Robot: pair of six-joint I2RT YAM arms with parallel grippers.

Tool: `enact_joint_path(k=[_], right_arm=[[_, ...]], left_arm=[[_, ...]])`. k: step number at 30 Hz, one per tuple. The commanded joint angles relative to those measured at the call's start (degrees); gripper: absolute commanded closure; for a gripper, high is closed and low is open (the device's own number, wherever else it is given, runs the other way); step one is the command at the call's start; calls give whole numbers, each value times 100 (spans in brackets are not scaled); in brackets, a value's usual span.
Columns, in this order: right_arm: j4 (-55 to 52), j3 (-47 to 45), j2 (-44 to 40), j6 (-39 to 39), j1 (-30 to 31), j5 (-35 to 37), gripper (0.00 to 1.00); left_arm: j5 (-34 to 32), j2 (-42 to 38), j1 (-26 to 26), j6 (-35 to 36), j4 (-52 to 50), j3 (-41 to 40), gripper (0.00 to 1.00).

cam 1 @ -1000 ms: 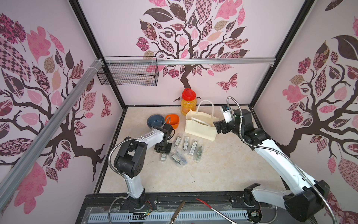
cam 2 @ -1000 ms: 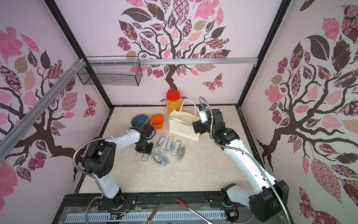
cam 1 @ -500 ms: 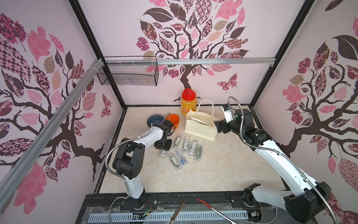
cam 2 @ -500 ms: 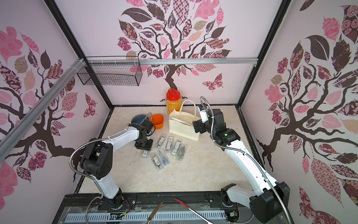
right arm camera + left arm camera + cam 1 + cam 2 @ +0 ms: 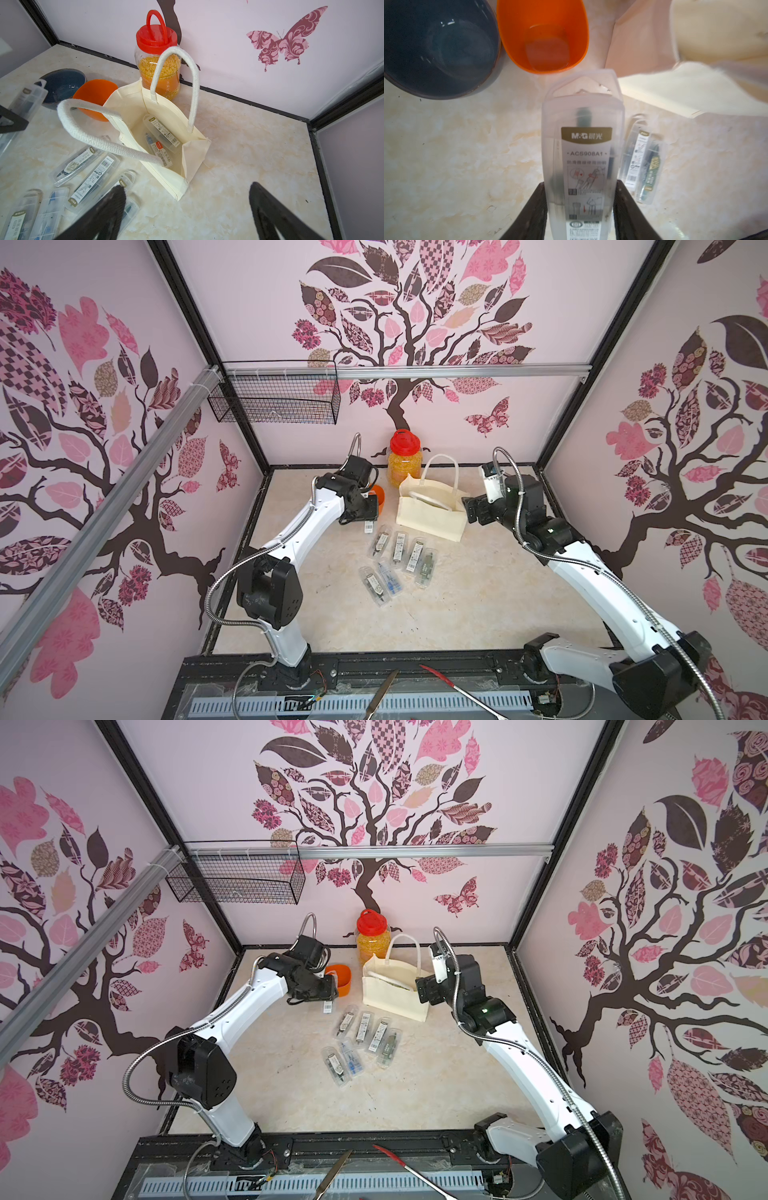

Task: Put the compass set into the canvas bag
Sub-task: Place the compass set in the canvas bag.

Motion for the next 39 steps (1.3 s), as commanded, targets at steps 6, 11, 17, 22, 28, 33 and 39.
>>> enact_joint_path(k=[6, 11, 17, 22, 28, 33, 39], right_arm=[[117, -76, -253, 176, -12, 9, 5], [157, -154, -310, 216, -12, -18, 5], [291, -172, -289, 300, -16, -96, 5], [332, -224, -256, 305, -9, -153, 5], [321, -246, -243, 199, -15, -93, 5], [318, -300, -280, 128, -14, -40, 4], [344, -392, -346, 140, -18, -66, 4]], left_arm=[[281, 604, -9, -1586, 884, 1316, 62], [333, 914, -24, -2239, 1559, 1618, 63], [373, 1492, -121, -2638, 2080, 2259, 63], [605, 1933, -272, -3043, 2389, 2671, 64], [456, 2000, -627, -3352, 2658, 2394, 64], [184, 1607, -786, -3947, 3505, 1410, 63], [171, 1623, -958, -4215, 3601, 1055, 63]])
